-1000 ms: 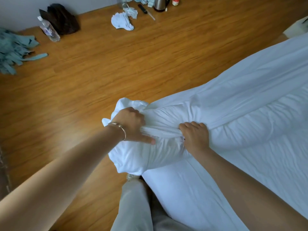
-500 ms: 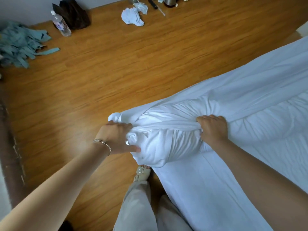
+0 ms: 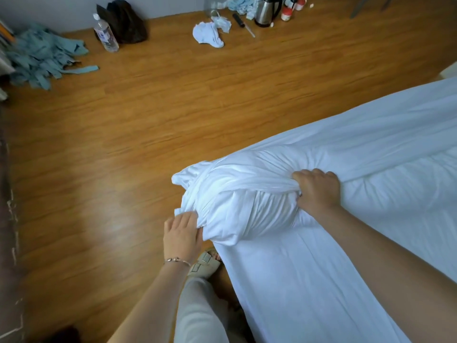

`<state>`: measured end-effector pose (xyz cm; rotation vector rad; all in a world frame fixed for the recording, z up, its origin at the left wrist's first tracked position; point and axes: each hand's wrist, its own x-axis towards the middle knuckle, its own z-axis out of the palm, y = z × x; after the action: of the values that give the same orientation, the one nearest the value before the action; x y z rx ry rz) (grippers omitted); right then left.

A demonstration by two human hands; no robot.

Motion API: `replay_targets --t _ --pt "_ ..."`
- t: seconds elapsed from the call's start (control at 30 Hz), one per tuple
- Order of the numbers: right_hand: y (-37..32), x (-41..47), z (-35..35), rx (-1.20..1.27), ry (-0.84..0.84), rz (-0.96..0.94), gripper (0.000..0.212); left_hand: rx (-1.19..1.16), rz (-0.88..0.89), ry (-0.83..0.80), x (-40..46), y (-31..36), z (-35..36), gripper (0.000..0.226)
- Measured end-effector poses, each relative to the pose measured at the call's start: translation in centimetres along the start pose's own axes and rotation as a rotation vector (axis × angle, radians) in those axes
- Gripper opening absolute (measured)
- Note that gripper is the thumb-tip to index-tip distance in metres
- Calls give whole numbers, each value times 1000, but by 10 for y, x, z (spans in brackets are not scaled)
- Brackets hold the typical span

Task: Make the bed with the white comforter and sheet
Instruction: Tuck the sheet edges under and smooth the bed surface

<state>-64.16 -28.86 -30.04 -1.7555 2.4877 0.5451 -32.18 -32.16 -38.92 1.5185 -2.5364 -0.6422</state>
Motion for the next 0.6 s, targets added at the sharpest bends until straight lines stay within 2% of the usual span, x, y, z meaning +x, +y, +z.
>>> replay_targets --t 0.07,0.13,0.23,0.3,0.37,0.4,0.47,0.53,0.6 --pt "-2 1 -2 5 1 15 26 -36 95 74 -5 -7 -6 33" --pt "-3 1 -5 13 6 33 25 -171 195 133 -4 -8 -26 42" --pt "-2 -3 -4 34 28 30 26 -441 305 9 0 20 -58 33" --pt "-1 -7 -4 48 44 23 24 -534 179 -88 3 52 -72 46" --pt "0 -11 -3 62 65 22 21 -535 -100 -175 12 77 -80 65" --pt "0 -12 -3 72 77 22 19 -508 -195 -205 17 83 -80 67" --pt "0 -13 -2 90 106 17 17 -559 -221 -148 19 91 -77 60" --pt "0 -13 0 113 127 16 23 -753 -241 -61 16 96 -80 53" --pt "0 -13 2 107 134 7 29 -876 -360 -53 17 99 -89 48"
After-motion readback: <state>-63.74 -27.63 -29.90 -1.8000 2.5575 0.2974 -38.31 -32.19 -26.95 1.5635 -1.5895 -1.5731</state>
